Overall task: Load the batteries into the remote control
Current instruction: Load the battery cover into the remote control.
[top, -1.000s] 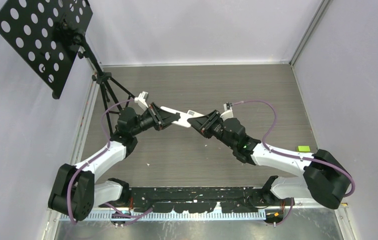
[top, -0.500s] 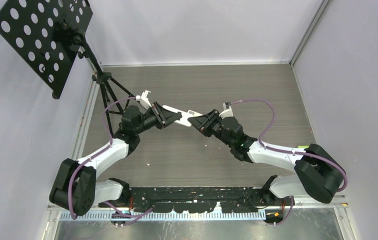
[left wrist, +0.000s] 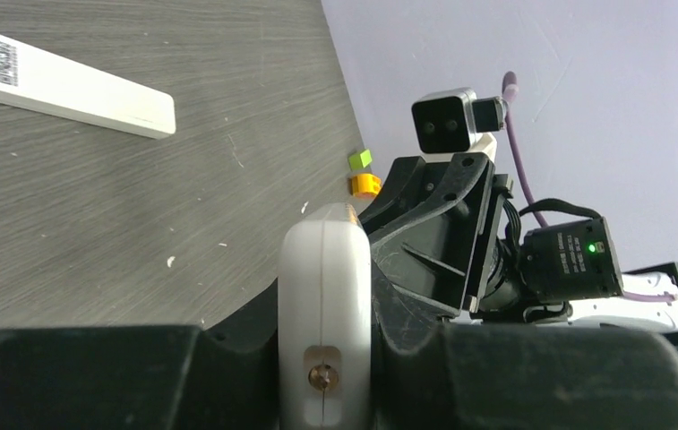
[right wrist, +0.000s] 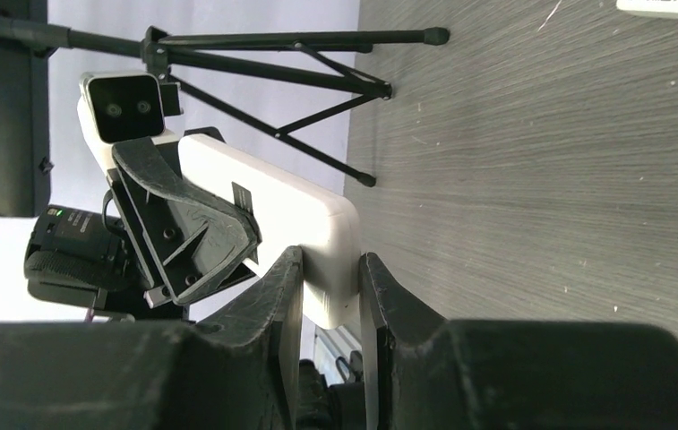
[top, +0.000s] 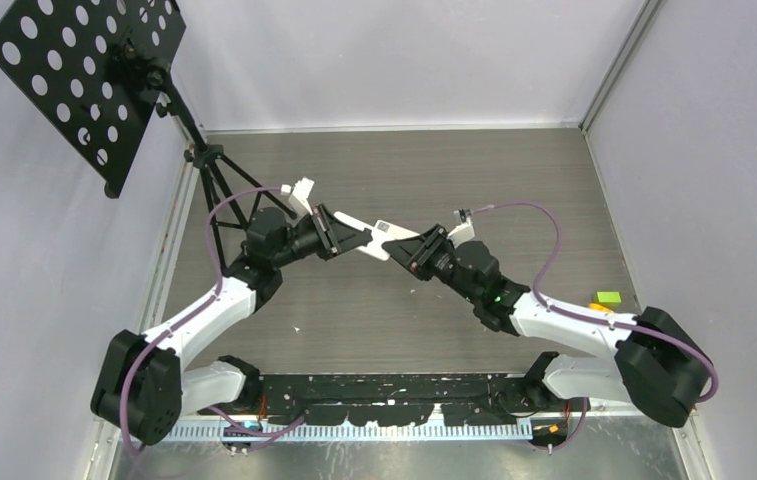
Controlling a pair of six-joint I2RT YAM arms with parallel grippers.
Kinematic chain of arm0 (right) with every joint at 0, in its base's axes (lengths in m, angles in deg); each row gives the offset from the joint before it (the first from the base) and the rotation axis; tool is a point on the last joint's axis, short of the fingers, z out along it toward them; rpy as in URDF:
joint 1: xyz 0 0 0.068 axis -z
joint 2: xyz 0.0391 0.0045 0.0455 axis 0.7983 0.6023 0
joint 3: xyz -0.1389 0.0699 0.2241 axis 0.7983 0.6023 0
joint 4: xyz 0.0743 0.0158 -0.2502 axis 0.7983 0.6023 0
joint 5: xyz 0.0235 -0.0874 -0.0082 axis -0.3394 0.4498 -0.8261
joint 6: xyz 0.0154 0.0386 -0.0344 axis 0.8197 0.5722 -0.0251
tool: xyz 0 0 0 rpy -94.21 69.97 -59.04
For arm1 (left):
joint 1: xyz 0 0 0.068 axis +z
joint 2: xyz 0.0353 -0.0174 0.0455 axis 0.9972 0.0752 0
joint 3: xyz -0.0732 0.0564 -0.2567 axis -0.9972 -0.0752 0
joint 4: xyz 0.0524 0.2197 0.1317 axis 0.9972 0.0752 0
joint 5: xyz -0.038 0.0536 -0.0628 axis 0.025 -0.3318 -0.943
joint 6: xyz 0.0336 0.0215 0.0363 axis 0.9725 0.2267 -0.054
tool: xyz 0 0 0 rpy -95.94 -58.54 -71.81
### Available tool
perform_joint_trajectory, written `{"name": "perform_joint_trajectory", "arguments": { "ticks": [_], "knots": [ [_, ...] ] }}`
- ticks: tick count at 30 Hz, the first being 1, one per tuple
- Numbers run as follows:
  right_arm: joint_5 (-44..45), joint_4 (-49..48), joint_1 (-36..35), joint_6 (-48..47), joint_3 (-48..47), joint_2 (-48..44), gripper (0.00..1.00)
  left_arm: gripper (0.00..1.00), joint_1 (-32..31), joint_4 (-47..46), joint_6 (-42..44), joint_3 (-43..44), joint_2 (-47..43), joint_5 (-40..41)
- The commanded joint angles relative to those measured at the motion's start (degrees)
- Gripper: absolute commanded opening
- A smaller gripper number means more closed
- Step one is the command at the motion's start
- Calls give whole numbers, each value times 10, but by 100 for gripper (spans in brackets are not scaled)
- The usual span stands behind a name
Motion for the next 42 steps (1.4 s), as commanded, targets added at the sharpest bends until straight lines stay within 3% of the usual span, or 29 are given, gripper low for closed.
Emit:
{"name": "perform_joint_trajectory", "arguments": {
  "ticks": [1,8,12,22,26,32,42],
  "knots": [
    [-68,-65,-36,-24,18,-29,24,0,-70,-17,-8,31,-44,-122],
    [-70,-57,-33,-43,45,-91,30,0,-69,-21,-22,33,-63,-114],
    [-63,-7,-32,-50,37,-121,37,0,-68,-23,-33,32,-57,-106],
    [7,111,-31,-13,17,-143,40,0,-57,-97,-118,20,-38,-113],
    [7,85,-31,-13,33,-134,42,0,-56,-116,-135,23,-42,-123],
    [-41,-38,-32,-22,57,-110,46,0,-53,-107,-132,29,-49,-131],
    [-54,-50,-31,-41,65,-166,50,0,-37,-128,-150,13,-16,-137]
  ]
}}
